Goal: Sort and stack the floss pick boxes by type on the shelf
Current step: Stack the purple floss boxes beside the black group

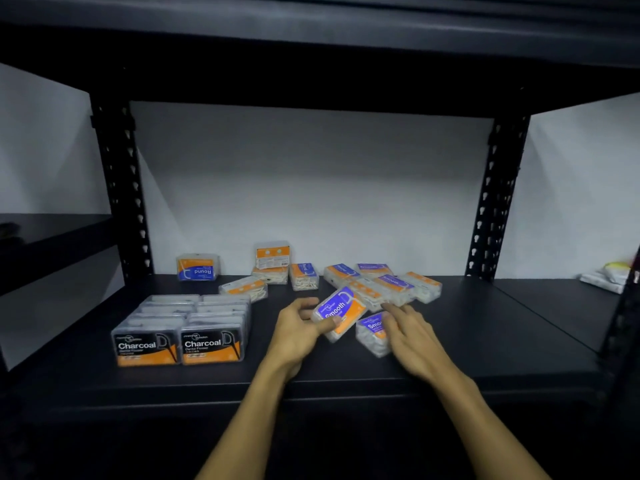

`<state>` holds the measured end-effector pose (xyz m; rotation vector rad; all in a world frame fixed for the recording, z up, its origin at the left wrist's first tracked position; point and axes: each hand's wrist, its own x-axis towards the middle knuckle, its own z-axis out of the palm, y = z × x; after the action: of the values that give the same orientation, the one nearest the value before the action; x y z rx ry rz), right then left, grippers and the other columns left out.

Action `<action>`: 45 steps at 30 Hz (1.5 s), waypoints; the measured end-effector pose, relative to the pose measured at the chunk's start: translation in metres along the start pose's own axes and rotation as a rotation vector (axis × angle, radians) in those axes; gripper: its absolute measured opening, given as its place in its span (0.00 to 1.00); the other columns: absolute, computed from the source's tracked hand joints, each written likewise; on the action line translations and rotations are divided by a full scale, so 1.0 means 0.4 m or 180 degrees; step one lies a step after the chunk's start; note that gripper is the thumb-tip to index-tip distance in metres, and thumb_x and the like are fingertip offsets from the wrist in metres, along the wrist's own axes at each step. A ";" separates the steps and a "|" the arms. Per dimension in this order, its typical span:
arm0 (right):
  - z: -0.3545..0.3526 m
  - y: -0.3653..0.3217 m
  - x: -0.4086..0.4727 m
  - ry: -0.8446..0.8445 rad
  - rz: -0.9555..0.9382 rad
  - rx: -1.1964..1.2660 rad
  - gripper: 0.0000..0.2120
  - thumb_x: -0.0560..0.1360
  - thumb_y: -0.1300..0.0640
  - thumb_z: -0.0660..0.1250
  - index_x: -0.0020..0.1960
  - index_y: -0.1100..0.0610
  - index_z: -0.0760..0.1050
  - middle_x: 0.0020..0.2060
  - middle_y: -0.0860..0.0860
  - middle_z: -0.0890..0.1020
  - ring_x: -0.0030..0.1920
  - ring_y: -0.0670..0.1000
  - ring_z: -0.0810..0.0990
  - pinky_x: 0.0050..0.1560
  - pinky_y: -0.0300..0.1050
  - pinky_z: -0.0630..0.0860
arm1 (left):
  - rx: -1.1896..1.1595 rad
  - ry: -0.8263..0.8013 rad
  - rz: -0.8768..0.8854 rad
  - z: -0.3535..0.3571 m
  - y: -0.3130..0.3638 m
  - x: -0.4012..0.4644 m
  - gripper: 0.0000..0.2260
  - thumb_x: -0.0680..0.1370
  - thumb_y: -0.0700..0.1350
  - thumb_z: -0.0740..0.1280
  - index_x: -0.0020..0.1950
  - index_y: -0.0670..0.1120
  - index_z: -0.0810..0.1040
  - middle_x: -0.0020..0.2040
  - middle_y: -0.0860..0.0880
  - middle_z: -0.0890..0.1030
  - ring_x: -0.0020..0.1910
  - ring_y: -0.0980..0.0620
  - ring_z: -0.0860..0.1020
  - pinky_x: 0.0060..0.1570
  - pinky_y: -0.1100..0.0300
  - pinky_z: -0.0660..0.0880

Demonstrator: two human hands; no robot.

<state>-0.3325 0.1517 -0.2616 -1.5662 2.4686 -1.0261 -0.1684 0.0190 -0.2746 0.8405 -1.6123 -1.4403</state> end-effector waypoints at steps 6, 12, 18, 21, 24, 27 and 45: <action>-0.023 0.017 -0.033 0.0020 0.0106 0.0382 0.23 0.81 0.55 0.59 0.76 0.53 0.66 0.71 0.56 0.73 0.70 0.56 0.70 0.66 0.46 0.66 | -0.0199 -0.0142 -0.0029 -0.006 0.004 -0.013 0.23 0.70 0.32 0.76 0.63 0.40 0.77 0.53 0.42 0.85 0.52 0.48 0.83 0.58 0.52 0.79; -0.043 0.040 -0.016 -0.0125 0.0273 0.1045 0.24 0.78 0.54 0.68 0.72 0.56 0.71 0.68 0.55 0.76 0.63 0.51 0.78 0.62 0.44 0.73 | 0.0538 -0.0440 0.0310 -0.028 0.021 -0.041 0.22 0.74 0.37 0.74 0.67 0.43 0.75 0.56 0.45 0.84 0.55 0.51 0.82 0.58 0.55 0.79; -0.055 0.056 0.001 -0.0485 0.0280 0.1077 0.40 0.71 0.37 0.71 0.77 0.54 0.65 0.76 0.53 0.67 0.73 0.52 0.68 0.72 0.49 0.66 | 0.1989 -0.0783 0.0635 -0.091 0.059 -0.046 0.24 0.70 0.43 0.77 0.62 0.58 0.73 0.60 0.51 0.80 0.58 0.53 0.80 0.58 0.50 0.79; -0.053 0.067 0.009 -0.0627 0.0199 0.0982 0.48 0.65 0.24 0.66 0.77 0.51 0.65 0.77 0.51 0.65 0.75 0.52 0.66 0.75 0.55 0.64 | 0.2440 -0.0927 0.0708 -0.096 0.081 -0.041 0.23 0.71 0.42 0.76 0.60 0.59 0.71 0.58 0.51 0.79 0.56 0.54 0.81 0.56 0.51 0.80; -0.073 0.072 0.014 -0.0909 0.0116 0.1231 0.39 0.71 0.34 0.69 0.76 0.52 0.66 0.76 0.48 0.66 0.74 0.49 0.67 0.75 0.49 0.62 | 0.2730 -0.1105 0.0714 -0.091 0.102 -0.040 0.24 0.73 0.45 0.75 0.63 0.57 0.69 0.59 0.51 0.79 0.56 0.55 0.80 0.57 0.51 0.79; -0.092 0.091 0.020 -0.1274 0.0190 0.1620 0.36 0.72 0.48 0.75 0.76 0.54 0.66 0.72 0.48 0.72 0.67 0.46 0.73 0.73 0.44 0.65 | 0.2868 -0.1133 0.0755 -0.073 0.120 -0.045 0.27 0.74 0.54 0.74 0.70 0.56 0.68 0.67 0.51 0.75 0.62 0.53 0.77 0.64 0.50 0.75; -0.072 0.076 0.003 -0.0744 -0.0427 0.1142 0.24 0.72 0.54 0.76 0.63 0.45 0.69 0.55 0.48 0.80 0.52 0.46 0.82 0.55 0.45 0.80 | 0.3827 -0.1612 0.1124 -0.049 0.203 -0.029 0.15 0.83 0.50 0.61 0.67 0.47 0.78 0.63 0.50 0.81 0.57 0.56 0.77 0.57 0.59 0.74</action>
<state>-0.3679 0.1735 -0.2556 -1.6387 1.9247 -1.1503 -0.1429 0.0309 -0.1950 0.7335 -2.8929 -0.3074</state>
